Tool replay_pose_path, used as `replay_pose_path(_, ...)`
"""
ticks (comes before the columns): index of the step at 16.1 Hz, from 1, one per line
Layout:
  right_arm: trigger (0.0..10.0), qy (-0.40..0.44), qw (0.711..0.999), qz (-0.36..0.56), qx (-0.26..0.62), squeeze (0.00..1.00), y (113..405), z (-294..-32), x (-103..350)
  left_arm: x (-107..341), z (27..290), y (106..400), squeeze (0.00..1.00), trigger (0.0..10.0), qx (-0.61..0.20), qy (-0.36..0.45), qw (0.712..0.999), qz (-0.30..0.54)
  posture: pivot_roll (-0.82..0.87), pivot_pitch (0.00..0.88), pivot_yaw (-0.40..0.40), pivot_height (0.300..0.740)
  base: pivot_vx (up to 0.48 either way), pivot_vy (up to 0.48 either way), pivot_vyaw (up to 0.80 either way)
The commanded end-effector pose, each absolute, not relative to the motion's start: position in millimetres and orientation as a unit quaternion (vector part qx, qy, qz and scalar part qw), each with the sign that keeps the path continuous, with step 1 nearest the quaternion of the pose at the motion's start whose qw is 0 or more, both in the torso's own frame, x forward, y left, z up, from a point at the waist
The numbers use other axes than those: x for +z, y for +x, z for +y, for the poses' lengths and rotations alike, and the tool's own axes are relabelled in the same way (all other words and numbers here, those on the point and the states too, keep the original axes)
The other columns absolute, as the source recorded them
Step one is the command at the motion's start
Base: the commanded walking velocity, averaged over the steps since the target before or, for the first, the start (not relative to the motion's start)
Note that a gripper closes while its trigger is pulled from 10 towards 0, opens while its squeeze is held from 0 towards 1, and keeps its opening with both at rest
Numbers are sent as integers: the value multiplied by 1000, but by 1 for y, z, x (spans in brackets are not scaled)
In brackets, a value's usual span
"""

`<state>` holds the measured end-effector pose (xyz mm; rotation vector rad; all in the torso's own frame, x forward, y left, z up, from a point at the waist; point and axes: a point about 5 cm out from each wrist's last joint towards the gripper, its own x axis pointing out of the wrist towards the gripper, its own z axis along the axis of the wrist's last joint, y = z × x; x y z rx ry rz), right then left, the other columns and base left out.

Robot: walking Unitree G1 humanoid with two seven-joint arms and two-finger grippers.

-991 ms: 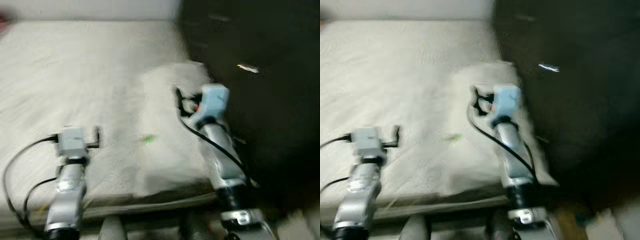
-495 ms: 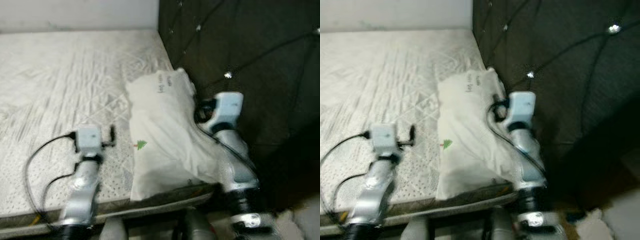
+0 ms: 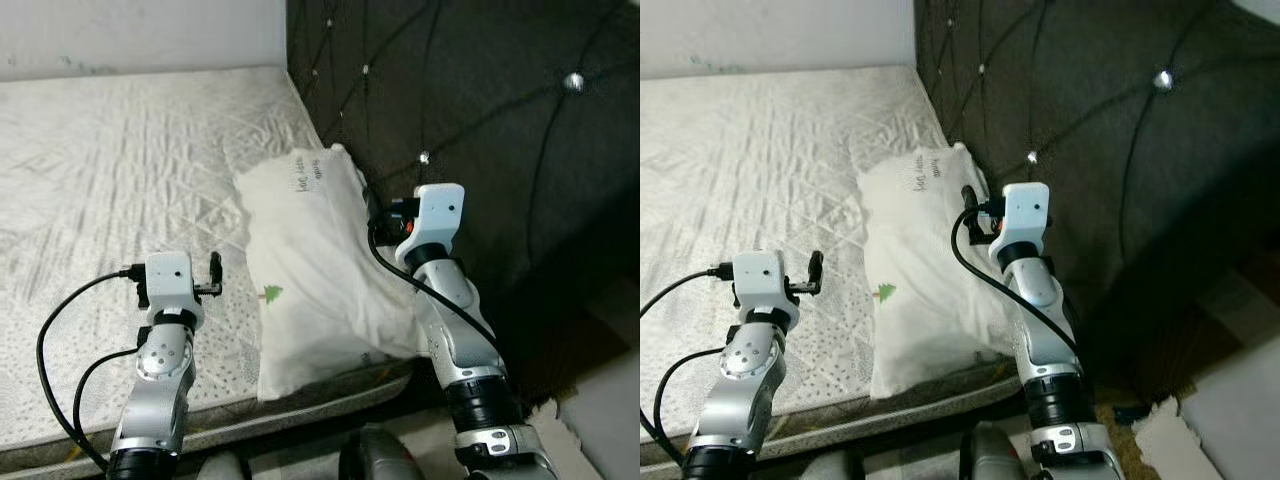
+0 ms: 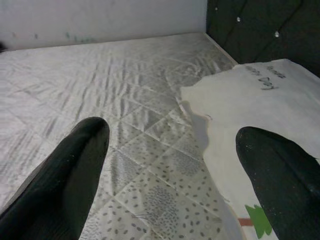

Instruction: Clean up the room

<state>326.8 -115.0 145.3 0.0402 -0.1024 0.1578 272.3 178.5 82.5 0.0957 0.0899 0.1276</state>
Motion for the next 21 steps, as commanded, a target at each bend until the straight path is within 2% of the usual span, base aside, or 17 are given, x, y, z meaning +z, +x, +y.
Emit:
replay_pose_path(1,10000,19,995,-58,84,0,328,-114,149,82,179,273,0,10000,60,50,996,47,87,0,-23,740,0,0,0)
replay_pose_path(12,10000,14,996,-28,87,0,329,-115,136,85,178,277,0,10000,57,38,997,38,92,0,-30,740,0,0,0)
replay_pose_path(15,10000,2,995,-30,94,0,329,-115,132,91,182,283,0,10000,77,27,996,27,100,0,-35,740,0,0,0)
replay_pose_path(19,10000,16,997,-25,75,0,342,-126,138,97,176,295,0,10000,64,15,998,17,75,0,-21,740,0,0,0)
replay_pose_path(21,10000,-11,995,-39,97,0,348,-125,145,101,170,304,0,10000,53,12,998,10,49,0,-8,740,0,0,0)
